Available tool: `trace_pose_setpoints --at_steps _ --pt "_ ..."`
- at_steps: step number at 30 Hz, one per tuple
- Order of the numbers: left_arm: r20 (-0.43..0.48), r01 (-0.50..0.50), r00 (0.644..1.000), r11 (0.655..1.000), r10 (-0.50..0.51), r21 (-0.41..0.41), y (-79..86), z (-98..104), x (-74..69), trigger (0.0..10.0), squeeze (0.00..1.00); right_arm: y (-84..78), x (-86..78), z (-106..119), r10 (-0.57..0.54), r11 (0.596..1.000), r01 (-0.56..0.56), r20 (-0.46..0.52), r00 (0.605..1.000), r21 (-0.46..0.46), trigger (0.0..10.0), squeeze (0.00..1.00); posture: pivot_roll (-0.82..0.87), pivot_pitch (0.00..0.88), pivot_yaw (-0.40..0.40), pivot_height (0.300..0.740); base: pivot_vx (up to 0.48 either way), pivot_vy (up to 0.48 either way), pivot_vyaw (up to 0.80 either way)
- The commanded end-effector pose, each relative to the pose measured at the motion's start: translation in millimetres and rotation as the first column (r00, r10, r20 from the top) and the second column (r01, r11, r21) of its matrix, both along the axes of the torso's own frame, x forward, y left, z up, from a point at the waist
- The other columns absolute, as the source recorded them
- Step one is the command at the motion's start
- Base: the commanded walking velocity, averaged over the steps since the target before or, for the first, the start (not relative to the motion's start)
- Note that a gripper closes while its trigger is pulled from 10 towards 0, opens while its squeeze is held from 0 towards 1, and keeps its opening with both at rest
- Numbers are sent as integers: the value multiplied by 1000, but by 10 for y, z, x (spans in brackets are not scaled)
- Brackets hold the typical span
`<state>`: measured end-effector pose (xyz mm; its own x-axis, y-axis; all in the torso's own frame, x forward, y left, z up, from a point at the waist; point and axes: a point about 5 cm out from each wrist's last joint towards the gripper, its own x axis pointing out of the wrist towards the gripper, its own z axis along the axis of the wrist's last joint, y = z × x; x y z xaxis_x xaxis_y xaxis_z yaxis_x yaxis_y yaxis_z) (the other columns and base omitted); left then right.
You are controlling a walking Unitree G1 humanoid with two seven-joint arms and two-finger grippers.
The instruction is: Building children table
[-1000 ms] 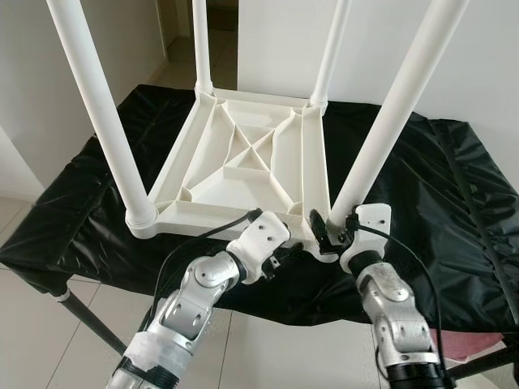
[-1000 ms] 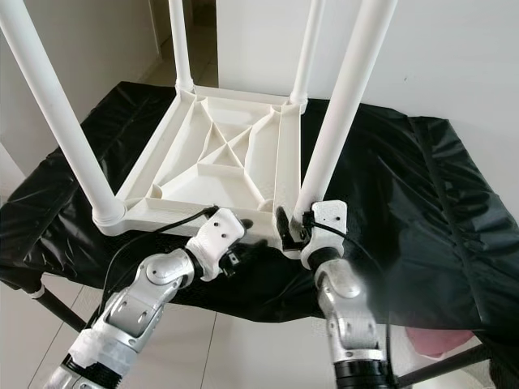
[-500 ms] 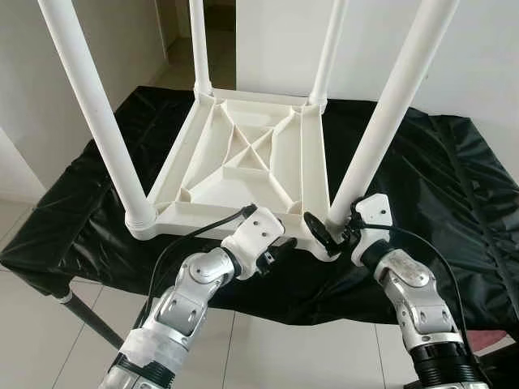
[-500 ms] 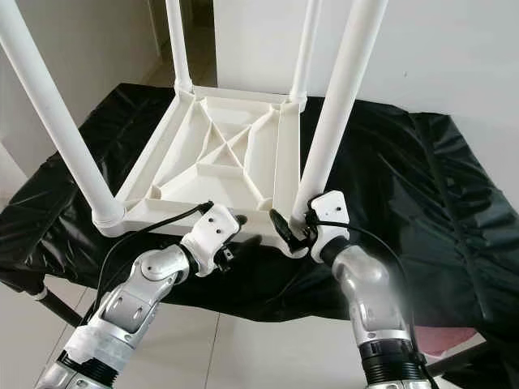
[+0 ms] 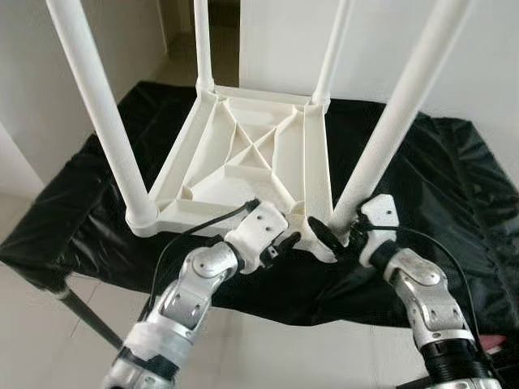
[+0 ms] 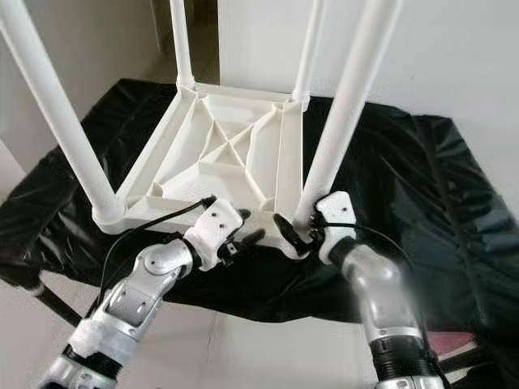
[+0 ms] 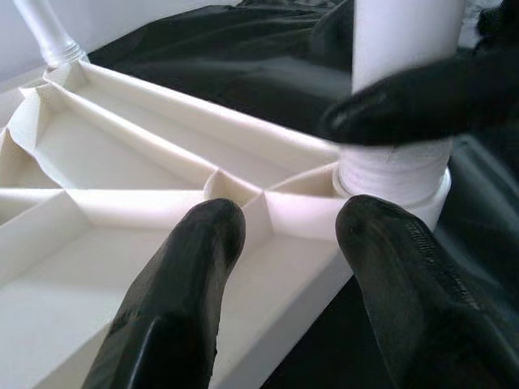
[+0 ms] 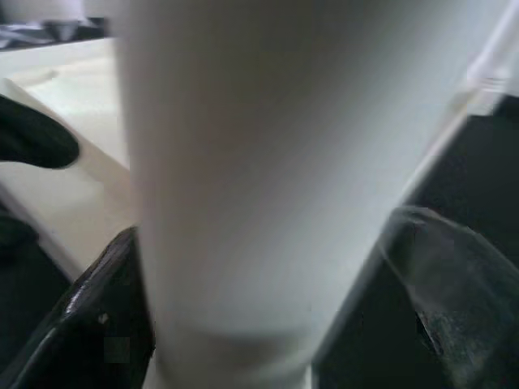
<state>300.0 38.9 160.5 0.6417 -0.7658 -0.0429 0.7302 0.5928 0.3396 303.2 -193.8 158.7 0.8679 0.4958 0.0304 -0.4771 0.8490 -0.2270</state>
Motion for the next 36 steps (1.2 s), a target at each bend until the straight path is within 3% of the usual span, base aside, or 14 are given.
trace_pose_setpoints --at_steps 1,12,23,24,36 --pt "15 -77 997 997 77 -11 32 -6 36 10000 0 -64 -30 1 -22 1000 22 -14 1000 9 10000 0 -81 85 -97 740 0 0 0" --pt "42 -52 998 999 52 8 2 33 73 10000 0 -143 -113 -16 -15 1000 14 -46 999 -16 10000 0 -98 63 -117 740 0 0 0" --pt "46 -59 997 998 58 11 38 56 99 10000 0 -91 -101 -12 -2 1000 2 -41 999 -10 10000 0 -86 71 -119 740 0 0 0" --pt "45 -50 998 998 49 30 52 35 85 10000 0 -43 -99 -11 0 1000 0 -30 1000 7 10000 0 -84 69 -81 740 0 0 0" --pt "2 -16 1000 999 15 41 126 -51 -69 10000 0 24 -138 36 20 999 -21 30 999 28 10000 0 -65 104 -87 740 0 0 0"
